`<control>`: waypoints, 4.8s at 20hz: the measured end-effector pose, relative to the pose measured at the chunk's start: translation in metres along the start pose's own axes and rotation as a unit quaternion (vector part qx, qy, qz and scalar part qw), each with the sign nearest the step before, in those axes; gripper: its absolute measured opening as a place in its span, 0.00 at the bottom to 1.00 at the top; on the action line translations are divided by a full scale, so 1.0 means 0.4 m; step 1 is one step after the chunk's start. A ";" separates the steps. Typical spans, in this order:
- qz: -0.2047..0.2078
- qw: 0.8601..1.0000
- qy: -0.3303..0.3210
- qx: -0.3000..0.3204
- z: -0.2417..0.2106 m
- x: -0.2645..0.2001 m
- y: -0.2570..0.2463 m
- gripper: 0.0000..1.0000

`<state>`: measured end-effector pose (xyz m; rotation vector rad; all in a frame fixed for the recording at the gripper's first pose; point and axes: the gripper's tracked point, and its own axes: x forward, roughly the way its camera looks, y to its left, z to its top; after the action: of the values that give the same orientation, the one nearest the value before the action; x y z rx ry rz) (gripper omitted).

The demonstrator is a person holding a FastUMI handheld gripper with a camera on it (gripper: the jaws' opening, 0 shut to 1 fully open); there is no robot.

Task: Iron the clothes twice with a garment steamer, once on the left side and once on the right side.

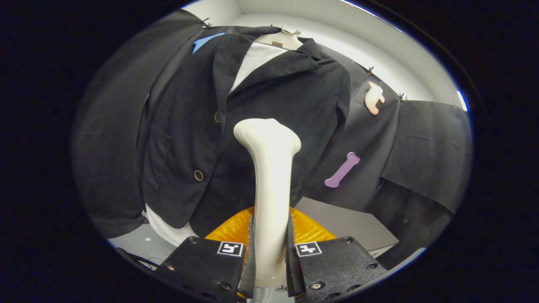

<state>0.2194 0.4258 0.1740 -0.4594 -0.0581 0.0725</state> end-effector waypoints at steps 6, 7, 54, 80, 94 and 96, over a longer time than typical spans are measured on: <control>0.009 0.999 0.024 -0.019 -0.083 0.000 0.029 0.32; 0.009 0.999 0.028 -0.021 -0.098 -0.001 0.031 0.32; 0.041 0.995 -0.064 0.069 0.251 -0.197 -0.036 0.32; -0.055 0.987 -0.149 -0.024 0.737 -0.081 0.278 0.32; -0.053 0.991 -0.115 -0.045 0.546 -0.073 0.297 0.32; -0.051 0.991 -0.110 -0.051 0.519 -0.072 0.303 0.32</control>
<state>0.1689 0.6231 0.3047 -0.5492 -0.3027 0.0203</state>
